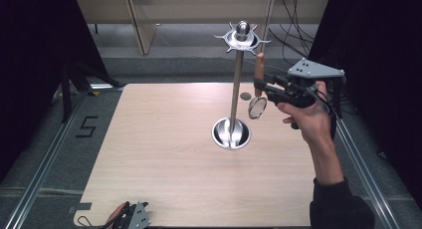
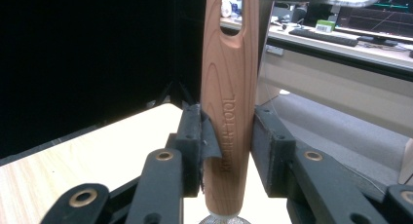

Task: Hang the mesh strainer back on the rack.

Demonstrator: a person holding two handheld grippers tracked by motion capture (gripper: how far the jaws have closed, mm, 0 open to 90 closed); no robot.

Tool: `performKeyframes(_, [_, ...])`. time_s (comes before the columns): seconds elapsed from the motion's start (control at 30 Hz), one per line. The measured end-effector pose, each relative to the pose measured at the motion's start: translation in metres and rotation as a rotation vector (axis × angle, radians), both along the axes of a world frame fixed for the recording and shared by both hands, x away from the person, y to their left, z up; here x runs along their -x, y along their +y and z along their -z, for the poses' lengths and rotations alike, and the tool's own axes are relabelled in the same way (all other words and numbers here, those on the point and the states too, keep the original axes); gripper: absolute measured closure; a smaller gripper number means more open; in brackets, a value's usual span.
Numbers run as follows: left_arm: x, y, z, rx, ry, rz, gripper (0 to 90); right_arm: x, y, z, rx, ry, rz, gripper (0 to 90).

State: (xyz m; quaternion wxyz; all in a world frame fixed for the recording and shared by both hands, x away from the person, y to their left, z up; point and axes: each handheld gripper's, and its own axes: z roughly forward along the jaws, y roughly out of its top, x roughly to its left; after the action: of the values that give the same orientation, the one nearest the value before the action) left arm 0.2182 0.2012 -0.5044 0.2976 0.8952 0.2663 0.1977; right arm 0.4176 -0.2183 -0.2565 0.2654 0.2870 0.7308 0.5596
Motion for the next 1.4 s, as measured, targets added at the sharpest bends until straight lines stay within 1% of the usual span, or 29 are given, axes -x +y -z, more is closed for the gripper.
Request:
performKeyframes(0.03, [0.0, 0.0, 0.0, -0.003, 0.001, -0.001, 16.9, 0.0, 0.001, -0.001, 0.001, -0.002, 0.01, 68.2])
performKeyframes(0.07, [0.0, 0.0, 0.0, -0.003, 0.0, 0.0, 16.9, -0.001, 0.001, -0.002, 0.009, -0.002, 0.008, 68.2])
performKeyframes(0.1, [0.0, 0.0, 0.0, -0.004, 0.001, 0.0, 16.9, -0.003, 0.003, -0.004, 0.002, 0.017, 0.013, 68.2])
performKeyframes(0.13, [0.0, 0.0, 0.001, 0.007, -0.006, 0.001, 16.9, -0.004, 0.003, -0.005, 0.001, 0.009, 0.012, 68.2])
performKeyframes(0.2, [0.0, 0.0, 0.001, 0.007, -0.008, -0.001, 17.0, -0.005, 0.004, -0.006, 0.002, 0.002, 0.017, 68.1])
performKeyframes(0.27, [0.0, 0.0, 0.001, 0.008, -0.008, 0.001, 17.0, -0.005, 0.005, -0.007, 0.009, 0.005, 0.028, 68.1])
performKeyframes(0.37, [0.0, 0.0, 0.0, 0.0, -0.004, -0.001, 17.0, -0.005, 0.008, -0.008, 0.009, 0.013, 0.023, 68.1])
performKeyframes(0.4, [0.0, 0.0, 0.0, -0.002, -0.01, -0.004, 17.0, -0.006, 0.008, -0.008, 0.004, 0.016, 0.027, 68.1])
performKeyframes(0.43, [0.0, 0.0, 0.001, 0.0, -0.008, -0.002, 17.0, -0.007, 0.009, -0.009, 0.008, 0.015, 0.024, 68.1])
performKeyframes(0.47, [0.0, 0.0, 0.001, 0.0, -0.007, -0.001, 17.0, -0.007, 0.009, -0.009, 0.017, 0.007, 0.033, 68.1])
performKeyframes(0.5, [0.0, 0.0, 0.001, -0.001, -0.007, -0.003, 17.0, -0.008, 0.012, -0.009, 0.014, 0.021, 0.036, 68.1])
performKeyframes(0.53, [0.0, 0.0, 0.001, 0.001, -0.007, -0.002, 17.0, -0.008, 0.012, -0.009, 0.014, 0.021, 0.036, 68.1])
performKeyframes(0.57, [0.0, 0.0, 0.001, 0.0, -0.009, -0.003, 17.0, -0.01, 0.011, -0.009, 0.018, 0.011, 0.042, 68.1])
performKeyframes(0.67, [0.0, 0.0, 0.001, -0.002, -0.007, -0.003, 16.9, -0.013, 0.014, -0.007, 0.018, 0.028, 0.046, 68.1])
performKeyframes(0.7, [0.0, 0.0, 0.001, -0.002, -0.007, -0.003, 17.0, -0.014, 0.014, -0.007, 0.022, 0.019, 0.05, 68.1])
performKeyframes(0.77, [-0.001, 0.0, 0.001, -0.006, -0.006, 0.003, 17.0, -0.014, 0.015, -0.007, 0.021, 0.018, 0.048, 68.1])
performKeyframes(0.87, [-0.001, 0.0, 0.001, -0.002, -0.004, 0.004, 16.9, -0.016, 0.016, -0.007, 0.039, 0.013, 0.065, 68.1])
performKeyframes(0.93, [0.0, 0.0, 0.001, 0.002, -0.001, 0.005, 17.0, -0.017, 0.017, -0.007, 0.031, 0.023, 0.059, 68.0])
performKeyframes(0.97, [0.0, 0.0, 0.001, 0.003, -0.001, 0.006, 17.0, -0.017, 0.017, -0.007, 0.037, 0.021, 0.064, 68.0])
performKeyframes(1.03, [0.0, 0.0, 0.001, 0.002, 0.0, 0.006, 17.0, -0.017, 0.018, -0.007, 0.034, 0.018, 0.07, 68.0])
performKeyframes(1.1, [0.0, -0.001, 0.001, -0.006, -0.003, 0.005, 17.0, -0.019, 0.018, -0.007, 0.039, 0.012, 0.066, 68.0])
performKeyframes(1.13, [0.0, -0.001, 0.001, -0.004, -0.002, 0.007, 16.9, -0.019, 0.02, -0.006, 0.03, 0.027, 0.064, 68.0])
performKeyframes(1.17, [0.0, -0.001, 0.001, -0.004, -0.002, 0.007, 17.0, -0.019, 0.02, -0.006, 0.034, 0.022, 0.066, 68.0])
performKeyframes(1.27, [0.0, 0.0, 0.0, -0.004, -0.007, 0.004, 16.9, -0.019, 0.02, -0.005, 0.046, 0.029, 0.072, 68.0])
performKeyframes(1.3, [0.0, 0.0, 0.0, -0.001, -0.004, 0.005, 16.9, -0.021, 0.021, -0.002, 0.055, 0.028, 0.068, 67.8])
performKeyframes(1.33, [0.0, 0.0, 0.001, 0.0, -0.002, 0.006, 16.9, -0.021, 0.02, -0.001, 0.039, 0.032, 0.063, 67.8])
performKeyframes(1.37, [0.0, 0.0, 0.001, 0.0, -0.002, 0.006, 16.9, -0.021, 0.02, -0.001, 0.039, 0.032, 0.063, 67.8])
performKeyframes(1.4, [0.0, 0.0, 0.001, -0.001, -0.003, 0.005, 16.9, -0.022, 0.02, 0.0, 0.024, 0.033, 0.059, 67.7])
